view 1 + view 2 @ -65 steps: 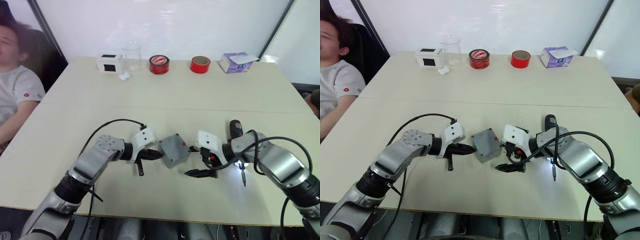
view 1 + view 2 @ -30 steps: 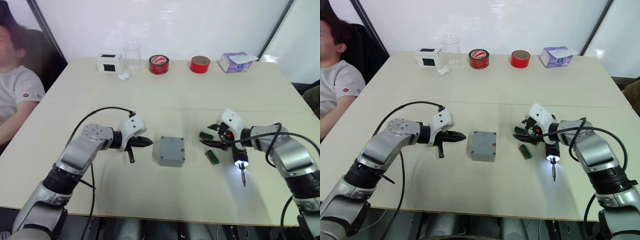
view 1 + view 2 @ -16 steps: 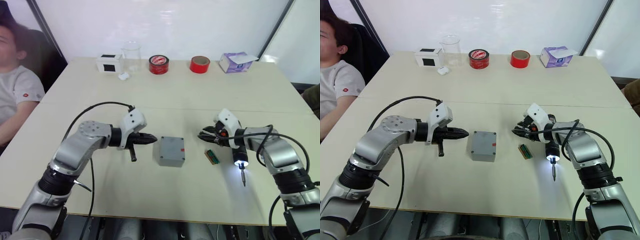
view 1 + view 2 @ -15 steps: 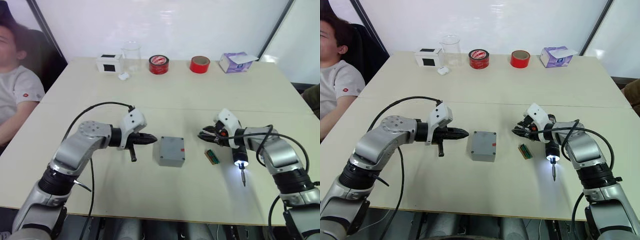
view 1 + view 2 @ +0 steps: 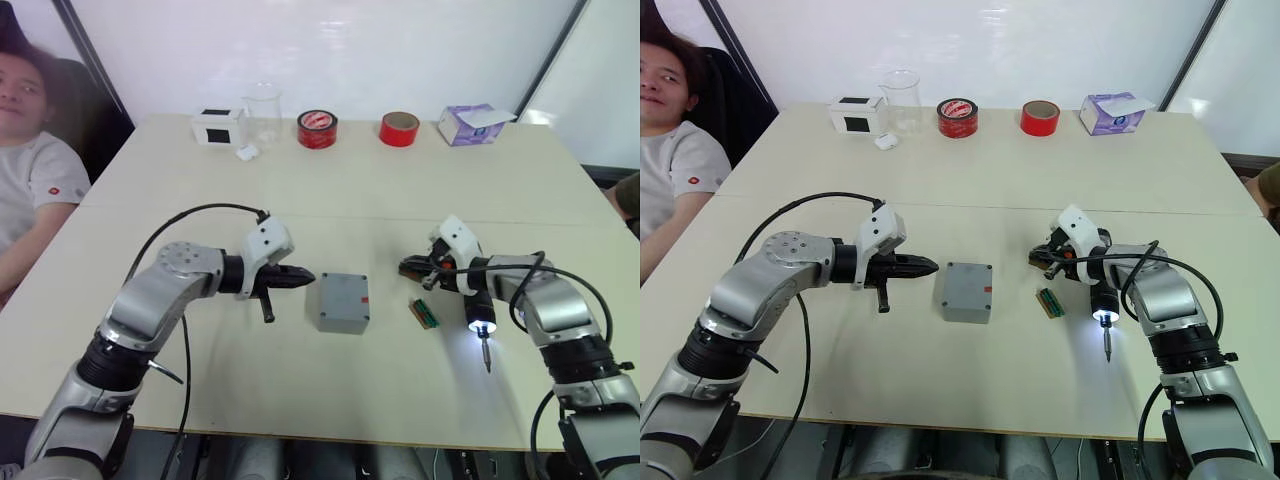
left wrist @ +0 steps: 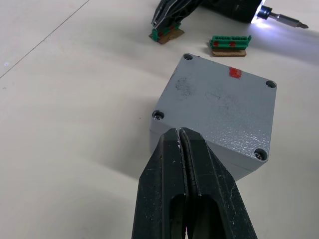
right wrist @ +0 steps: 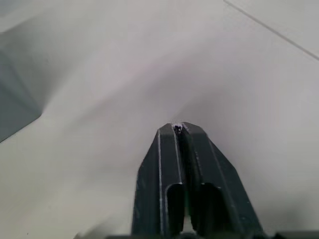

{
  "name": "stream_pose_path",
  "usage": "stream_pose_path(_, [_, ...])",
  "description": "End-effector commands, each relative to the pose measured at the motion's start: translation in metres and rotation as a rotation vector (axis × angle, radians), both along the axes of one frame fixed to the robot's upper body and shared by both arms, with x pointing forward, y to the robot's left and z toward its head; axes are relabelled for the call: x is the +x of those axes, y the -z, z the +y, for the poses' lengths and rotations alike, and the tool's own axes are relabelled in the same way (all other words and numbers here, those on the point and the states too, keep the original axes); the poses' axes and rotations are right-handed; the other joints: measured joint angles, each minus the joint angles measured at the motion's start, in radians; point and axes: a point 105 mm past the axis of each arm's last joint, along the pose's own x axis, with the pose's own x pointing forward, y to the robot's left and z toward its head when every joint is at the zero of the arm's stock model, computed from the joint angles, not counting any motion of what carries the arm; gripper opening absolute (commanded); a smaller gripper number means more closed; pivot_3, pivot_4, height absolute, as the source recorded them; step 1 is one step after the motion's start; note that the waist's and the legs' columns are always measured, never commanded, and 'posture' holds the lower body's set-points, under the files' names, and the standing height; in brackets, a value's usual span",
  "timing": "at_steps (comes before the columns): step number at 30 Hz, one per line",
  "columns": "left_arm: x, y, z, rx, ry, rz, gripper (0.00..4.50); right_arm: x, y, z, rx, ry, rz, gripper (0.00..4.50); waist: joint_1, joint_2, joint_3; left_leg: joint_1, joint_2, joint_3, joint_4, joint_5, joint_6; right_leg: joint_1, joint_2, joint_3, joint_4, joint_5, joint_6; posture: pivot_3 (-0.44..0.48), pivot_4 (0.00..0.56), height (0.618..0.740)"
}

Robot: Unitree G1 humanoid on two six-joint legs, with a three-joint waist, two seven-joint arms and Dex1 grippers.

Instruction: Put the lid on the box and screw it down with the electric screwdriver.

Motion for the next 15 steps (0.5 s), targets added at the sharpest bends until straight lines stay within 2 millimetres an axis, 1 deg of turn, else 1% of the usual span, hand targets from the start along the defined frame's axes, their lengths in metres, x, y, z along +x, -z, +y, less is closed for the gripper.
stream_pose_path(1, [-0.001, -0.005, 0.000, -0.003, 0.009, -0.034, 0.00, 0.003, -0.013, -0.002, 0.003, 0.001, -0.055, 0.08, 0.000, 0.000, 0.000, 0.000, 0.000, 0.000, 0.000, 0.000, 0.000, 0.000, 0.000, 0.000, 0.000, 0.000, 0.000, 0.000, 0.150, 0.740])
stream_pose_path(7, [-0.001, -0.005, 0.000, -0.009, 0.006, -0.030, 0.00, 0.003, -0.020, -0.006, 0.016, 0.012, -0.081, 0.08, 0.000, 0.000, 0.000, 0.000, 0.000, 0.000, 0.000, 0.000, 0.000, 0.000, 0.000, 0.000, 0.000, 0.000, 0.000, 0.000, 0.150, 0.740])
stream_pose_path(15, [-0.001, -0.007, 0.002, -0.032, 0.002, -0.012, 0.00, 0.000, -0.047, -0.008, 0.067, 0.015, -0.136, 0.08, 0.000, 0.000, 0.000, 0.000, 0.000, 0.000, 0.000, 0.000, 0.000, 0.000, 0.000, 0.000, 0.000, 0.000, 0.000, 0.000, 0.150, 0.740])
